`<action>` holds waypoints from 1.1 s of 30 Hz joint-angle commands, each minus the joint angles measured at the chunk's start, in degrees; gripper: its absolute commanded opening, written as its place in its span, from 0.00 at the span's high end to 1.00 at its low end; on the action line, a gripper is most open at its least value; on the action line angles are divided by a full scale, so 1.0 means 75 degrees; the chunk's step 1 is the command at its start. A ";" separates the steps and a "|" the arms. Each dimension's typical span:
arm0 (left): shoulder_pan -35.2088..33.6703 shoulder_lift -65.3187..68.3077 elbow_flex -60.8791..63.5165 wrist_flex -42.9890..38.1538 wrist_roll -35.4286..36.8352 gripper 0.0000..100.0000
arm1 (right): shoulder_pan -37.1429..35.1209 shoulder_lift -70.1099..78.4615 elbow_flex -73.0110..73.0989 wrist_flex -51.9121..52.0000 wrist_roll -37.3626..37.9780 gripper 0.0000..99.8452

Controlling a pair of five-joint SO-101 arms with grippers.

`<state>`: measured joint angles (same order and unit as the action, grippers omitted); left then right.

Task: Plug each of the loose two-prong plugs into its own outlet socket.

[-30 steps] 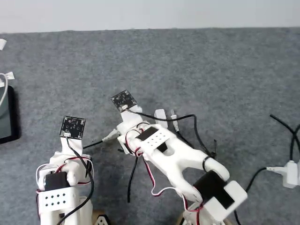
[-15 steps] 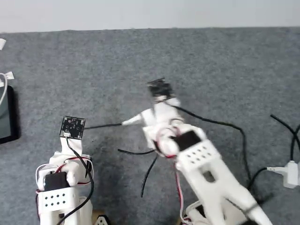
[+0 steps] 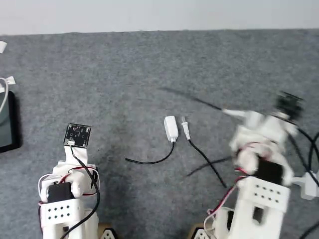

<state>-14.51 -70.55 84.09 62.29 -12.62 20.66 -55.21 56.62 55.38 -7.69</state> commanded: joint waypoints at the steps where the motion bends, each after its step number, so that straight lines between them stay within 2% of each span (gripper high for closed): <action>1: -0.0035 -0.0070 -0.0076 -0.0164 -0.0070 0.93 | 0.2057 -0.0229 0.0129 -0.0123 0.0598 0.99; 6: -0.0035 -0.0070 -0.0064 -0.0023 -0.0070 0.93 | 0.3780 -0.0217 0.1184 -0.1635 0.1453 0.99; 9: -0.0035 -0.0070 -0.0064 -0.0012 -0.0070 0.93 | 0.4507 -0.0217 0.1934 -0.3077 0.1629 0.99; 12: -0.0035 -0.0070 -0.0064 0.0000 -0.0070 0.93 | 0.4964 -0.0217 0.2286 -0.3768 0.1629 0.99; 14: -0.0035 -0.0070 -0.0064 0.0000 -0.0070 0.93 | 0.5011 -0.0217 0.2274 -0.3581 0.1700 0.95; 18: -0.0035 -0.0070 -0.0018 0.0000 -0.0070 0.93 | 0.4988 -0.0287 0.2262 -0.3077 0.1582 0.73; 20: -0.0035 -0.0070 -0.0018 0.0000 -0.0070 0.93 | 0.4976 -0.0311 0.2239 -0.2983 0.1477 0.67; 23: -0.0023 -0.0070 -0.0018 0.0000 -0.0070 0.93 | 0.4870 -0.0311 0.1958 -0.2514 0.1325 0.68; 29: -0.0023 -0.0070 -0.0041 0.0000 -0.0070 0.93 | 0.4859 -0.0311 0.0316 -0.0346 0.0574 0.76; 33: 0.0023 -0.0070 -0.0158 0.0000 0.0012 0.93 | 0.4659 -0.0311 -0.0668 0.0803 0.0434 0.82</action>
<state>-14.51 -70.55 84.09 62.37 -12.62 57.05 -56.18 59.16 56.26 -3.56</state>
